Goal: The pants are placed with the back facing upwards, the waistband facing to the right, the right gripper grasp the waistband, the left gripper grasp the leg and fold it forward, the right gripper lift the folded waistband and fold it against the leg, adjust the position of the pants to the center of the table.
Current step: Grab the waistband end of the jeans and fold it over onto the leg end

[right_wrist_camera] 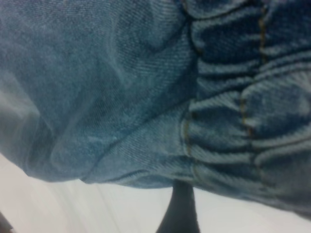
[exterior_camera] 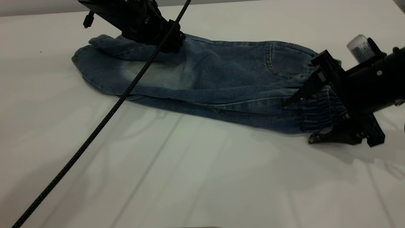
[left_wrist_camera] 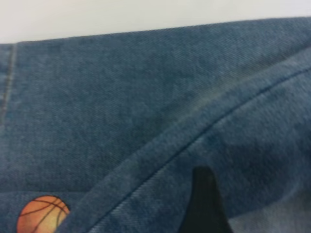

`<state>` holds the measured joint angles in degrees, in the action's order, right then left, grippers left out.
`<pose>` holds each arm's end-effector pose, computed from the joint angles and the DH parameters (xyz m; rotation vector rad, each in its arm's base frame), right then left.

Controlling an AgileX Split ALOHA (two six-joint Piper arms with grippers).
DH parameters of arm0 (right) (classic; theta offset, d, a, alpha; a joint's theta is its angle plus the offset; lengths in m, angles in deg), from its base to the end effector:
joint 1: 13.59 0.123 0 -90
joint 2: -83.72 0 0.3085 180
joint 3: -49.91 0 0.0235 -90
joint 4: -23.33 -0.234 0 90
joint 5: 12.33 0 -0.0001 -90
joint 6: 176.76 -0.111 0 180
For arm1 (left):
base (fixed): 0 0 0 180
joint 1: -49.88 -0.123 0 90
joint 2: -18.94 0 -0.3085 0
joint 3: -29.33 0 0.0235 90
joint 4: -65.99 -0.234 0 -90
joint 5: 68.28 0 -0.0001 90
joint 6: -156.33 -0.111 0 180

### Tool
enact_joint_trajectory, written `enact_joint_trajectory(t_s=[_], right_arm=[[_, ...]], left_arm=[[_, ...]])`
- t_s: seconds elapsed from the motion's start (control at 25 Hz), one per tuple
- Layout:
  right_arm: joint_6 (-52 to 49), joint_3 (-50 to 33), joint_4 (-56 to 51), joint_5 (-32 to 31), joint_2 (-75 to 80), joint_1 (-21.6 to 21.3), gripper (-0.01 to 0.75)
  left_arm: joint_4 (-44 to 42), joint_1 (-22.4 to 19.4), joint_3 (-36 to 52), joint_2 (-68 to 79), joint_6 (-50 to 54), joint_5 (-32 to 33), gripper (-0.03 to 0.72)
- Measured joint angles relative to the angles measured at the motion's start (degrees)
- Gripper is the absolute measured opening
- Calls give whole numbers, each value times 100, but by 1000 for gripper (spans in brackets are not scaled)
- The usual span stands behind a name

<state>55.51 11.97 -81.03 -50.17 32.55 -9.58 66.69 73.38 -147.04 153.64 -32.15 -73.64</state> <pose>0.3010 0.0873 0.0595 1.0733 2.6818 1.1298 0.4322 -0.1878 0.1074 0.6262 2.2388 -0.1370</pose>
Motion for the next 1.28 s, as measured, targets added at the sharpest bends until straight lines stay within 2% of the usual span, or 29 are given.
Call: enact_joint_trajectory(t_s=[0.16,0.28,0.4,0.6,0.68,0.88,1.12,1.28], right_arm=[[41,158,-11,338,0,0,533],[5,172,-23,525,-9,0,489],[0,177,-24,756,-16,0,378],[72,182,-24,1122,-16,0,97],[294,209,-24,1184,-16,0,48],[901,215,-19,1062,-3,0,37],[1096,215,149,841,1,0,42],[1108,210,414,358,1,0,111]], left_arm=[[0,0,0,0,0,86,485],[0,0,0,0,0,124,485],[0,20,0,0,0,204,477],[0,112,0,0,5,480,452],[0,150,0,0,5,578,446],[0,170,0,0,5,615,443],[-4,170,0,0,0,621,443],[-4,170,0,0,0,621,443]])
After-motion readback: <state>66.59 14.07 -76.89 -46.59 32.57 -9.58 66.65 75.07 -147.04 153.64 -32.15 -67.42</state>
